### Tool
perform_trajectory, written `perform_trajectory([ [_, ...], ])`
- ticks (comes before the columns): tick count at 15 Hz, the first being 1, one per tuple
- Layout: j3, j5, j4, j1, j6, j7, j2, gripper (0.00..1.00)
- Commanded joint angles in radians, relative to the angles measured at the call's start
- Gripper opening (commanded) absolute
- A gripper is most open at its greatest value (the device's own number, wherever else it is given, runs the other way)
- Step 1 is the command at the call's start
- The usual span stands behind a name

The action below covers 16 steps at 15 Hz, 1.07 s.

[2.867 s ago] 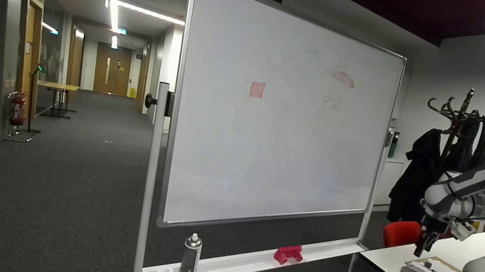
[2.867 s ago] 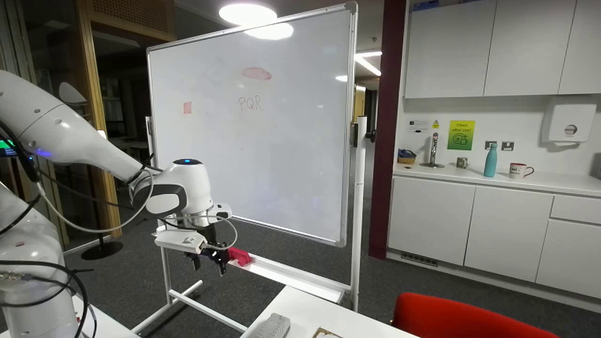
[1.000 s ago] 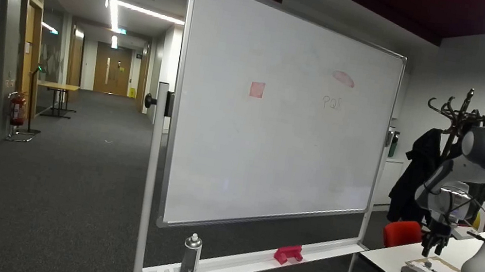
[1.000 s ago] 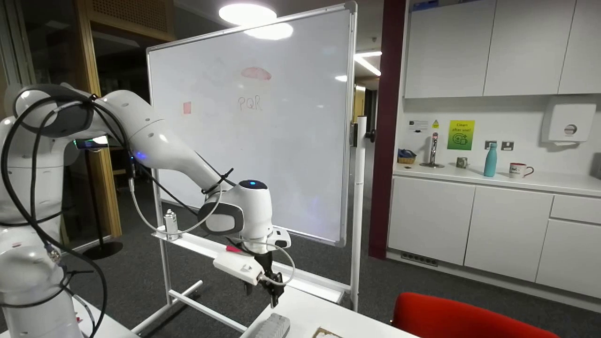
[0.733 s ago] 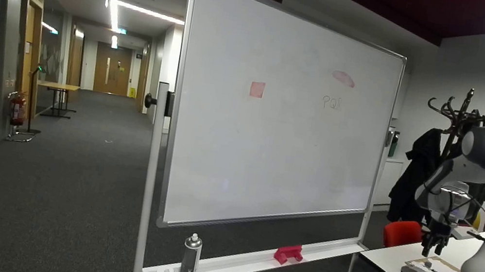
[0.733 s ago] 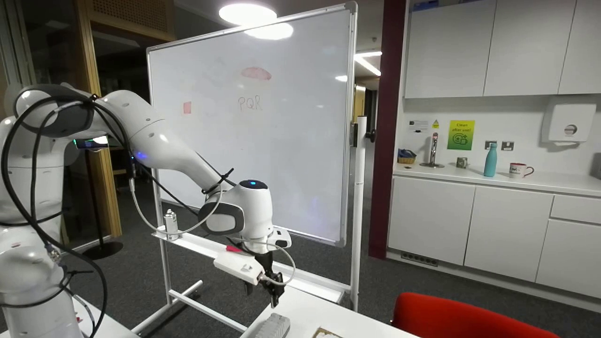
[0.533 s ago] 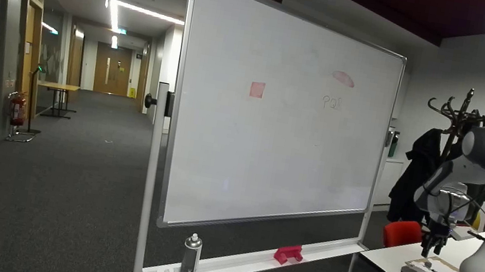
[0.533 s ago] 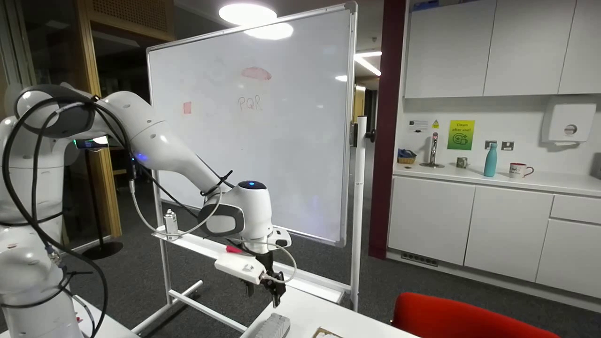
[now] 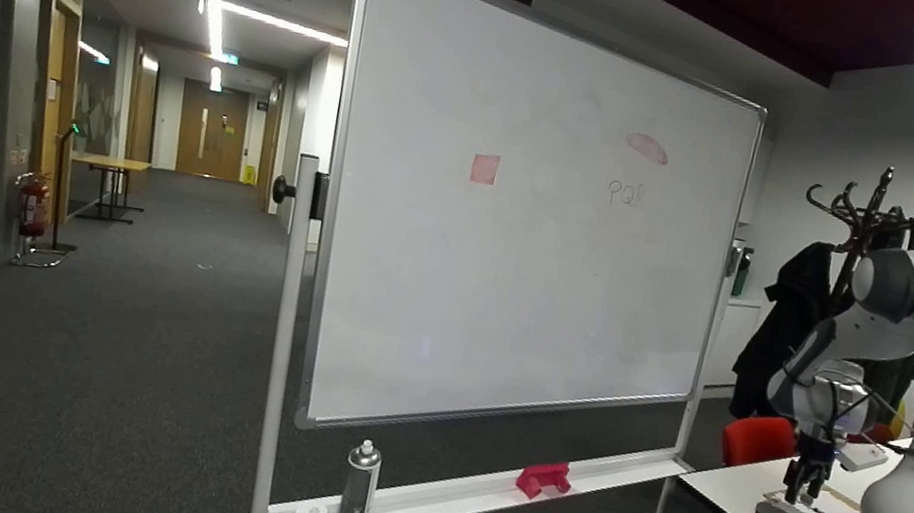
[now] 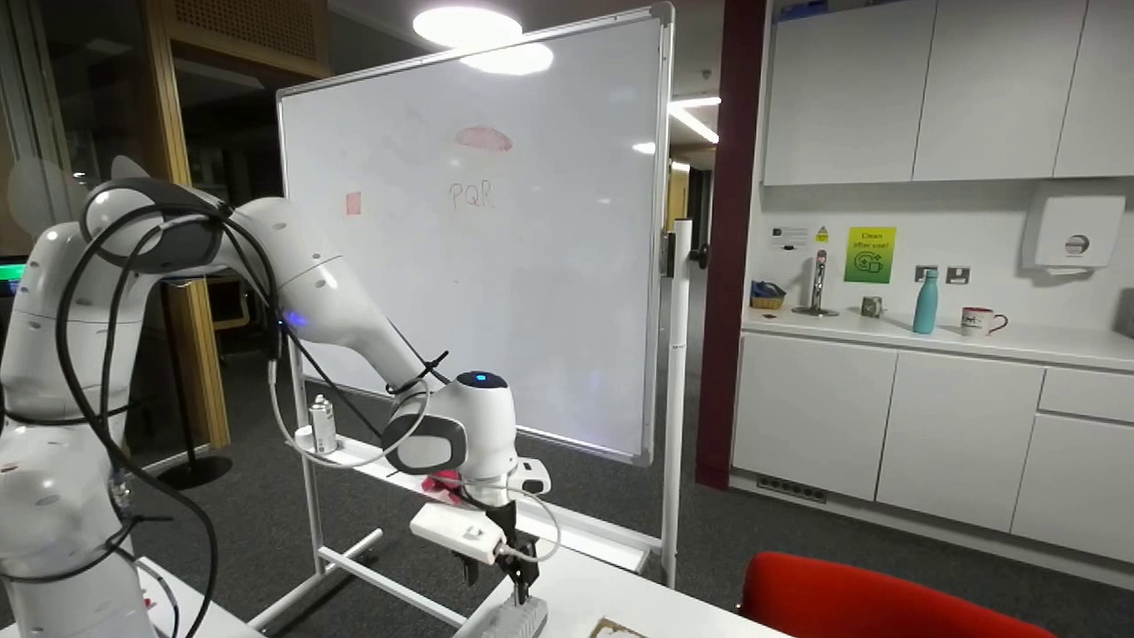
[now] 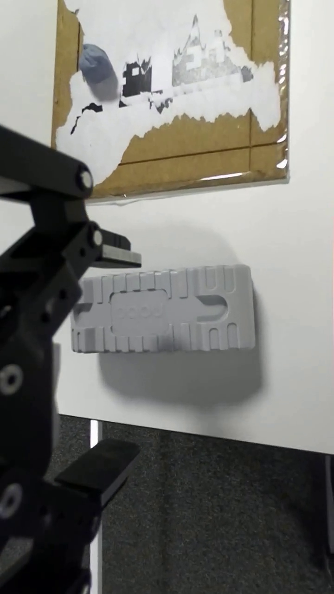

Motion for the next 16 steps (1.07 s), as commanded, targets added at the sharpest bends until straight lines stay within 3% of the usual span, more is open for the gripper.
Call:
perform_trajectory([
  [1, 0.026, -0.037, 0.032, -0.041, 0.091, 0.025, 0.068, 1.0],
  [6, 0.044, -0.093, 0.054, -0.072, 0.167, 0.061, 0.128, 1.0],
  [16, 0.104, -0.139, 0.113, -0.107, 0.151, 0.071, 0.199, 1.0],
])
